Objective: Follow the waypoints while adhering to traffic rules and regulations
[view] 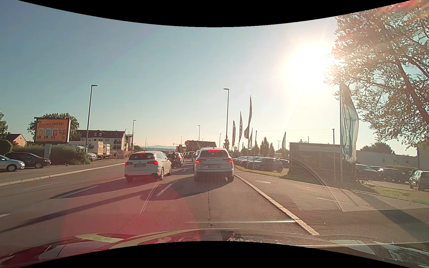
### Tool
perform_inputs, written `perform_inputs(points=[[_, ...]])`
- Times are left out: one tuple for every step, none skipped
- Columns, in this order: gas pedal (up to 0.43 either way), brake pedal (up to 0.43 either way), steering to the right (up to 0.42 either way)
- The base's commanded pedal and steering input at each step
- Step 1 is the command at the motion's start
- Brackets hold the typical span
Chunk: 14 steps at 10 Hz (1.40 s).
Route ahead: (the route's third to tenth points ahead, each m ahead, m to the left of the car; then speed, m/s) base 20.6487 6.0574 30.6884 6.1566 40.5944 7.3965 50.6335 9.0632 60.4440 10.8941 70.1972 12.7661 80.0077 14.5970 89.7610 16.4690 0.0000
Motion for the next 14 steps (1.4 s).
perform_inputs(points=[[0.000,0.256,-0.015],[0.000,0.250,-0.015],[0.000,0.250,-0.015],[0.000,0.256,-0.015],[0.000,0.256,-0.015],[0.000,0.256,-0.015],[0.000,0.250,-0.015],[0.000,0.250,-0.015],[0.000,0.256,-0.015],[0.000,0.256,-0.015],[0.000,0.250,-0.015],[0.000,0.256,-0.015],[0.000,0.256,-0.015],[0.000,0.250,-0.015]])
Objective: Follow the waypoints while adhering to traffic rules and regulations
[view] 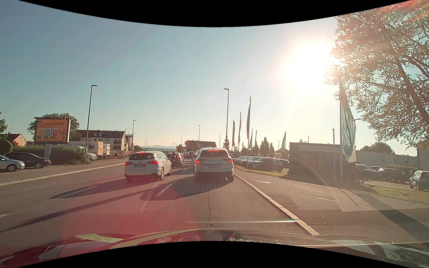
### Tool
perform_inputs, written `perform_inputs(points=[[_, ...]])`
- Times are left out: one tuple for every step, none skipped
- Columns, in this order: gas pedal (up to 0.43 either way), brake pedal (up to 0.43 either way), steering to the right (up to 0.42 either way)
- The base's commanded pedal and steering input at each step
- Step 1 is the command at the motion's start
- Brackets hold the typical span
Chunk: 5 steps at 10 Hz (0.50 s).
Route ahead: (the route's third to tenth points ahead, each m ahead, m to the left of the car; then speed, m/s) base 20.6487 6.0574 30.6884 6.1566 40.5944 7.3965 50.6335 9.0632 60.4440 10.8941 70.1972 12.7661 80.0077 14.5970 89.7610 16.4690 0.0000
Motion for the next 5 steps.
perform_inputs(points=[[0.000,0.256,-0.015],[0.000,0.256,-0.015],[0.000,0.256,-0.015],[0.000,0.250,-0.015],[0.000,0.256,-0.015]])
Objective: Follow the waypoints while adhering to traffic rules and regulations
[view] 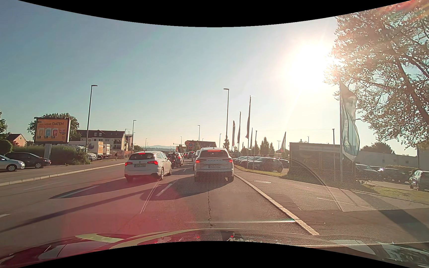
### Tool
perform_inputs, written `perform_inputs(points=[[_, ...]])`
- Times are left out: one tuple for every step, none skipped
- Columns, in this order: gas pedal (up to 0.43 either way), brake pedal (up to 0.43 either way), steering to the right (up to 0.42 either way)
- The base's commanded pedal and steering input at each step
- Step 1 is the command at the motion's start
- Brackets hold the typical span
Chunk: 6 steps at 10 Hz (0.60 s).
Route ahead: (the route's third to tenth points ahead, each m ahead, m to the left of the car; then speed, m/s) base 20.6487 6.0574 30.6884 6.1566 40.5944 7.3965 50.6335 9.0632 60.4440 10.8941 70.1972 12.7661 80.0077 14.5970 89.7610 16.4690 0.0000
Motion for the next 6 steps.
perform_inputs(points=[[0.000,0.250,-0.015],[0.000,0.250,-0.015],[0.000,0.250,-0.015],[0.000,0.256,-0.015],[0.000,0.256,-0.015],[0.000,0.256,-0.015]])
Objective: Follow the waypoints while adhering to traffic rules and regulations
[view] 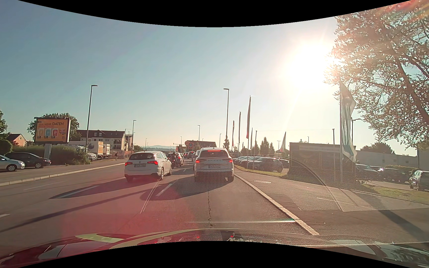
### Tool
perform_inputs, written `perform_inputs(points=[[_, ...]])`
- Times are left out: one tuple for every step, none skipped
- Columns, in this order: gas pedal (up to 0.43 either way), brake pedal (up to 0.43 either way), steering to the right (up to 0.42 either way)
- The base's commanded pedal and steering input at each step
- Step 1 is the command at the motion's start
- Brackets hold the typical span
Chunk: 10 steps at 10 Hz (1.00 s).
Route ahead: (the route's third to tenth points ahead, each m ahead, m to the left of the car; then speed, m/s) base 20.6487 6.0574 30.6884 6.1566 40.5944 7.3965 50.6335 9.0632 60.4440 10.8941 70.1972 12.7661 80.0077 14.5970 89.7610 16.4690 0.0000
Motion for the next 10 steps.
perform_inputs(points=[[0.000,0.256,-0.015],[0.000,0.256,-0.015],[0.000,0.250,-0.015],[0.000,0.250,-0.015],[0.000,0.256,-0.015],[0.000,0.250,-0.015],[0.000,0.250,-0.015],[0.000,0.256,-0.015],[0.000,0.250,-0.015],[0.000,0.250,-0.015]])
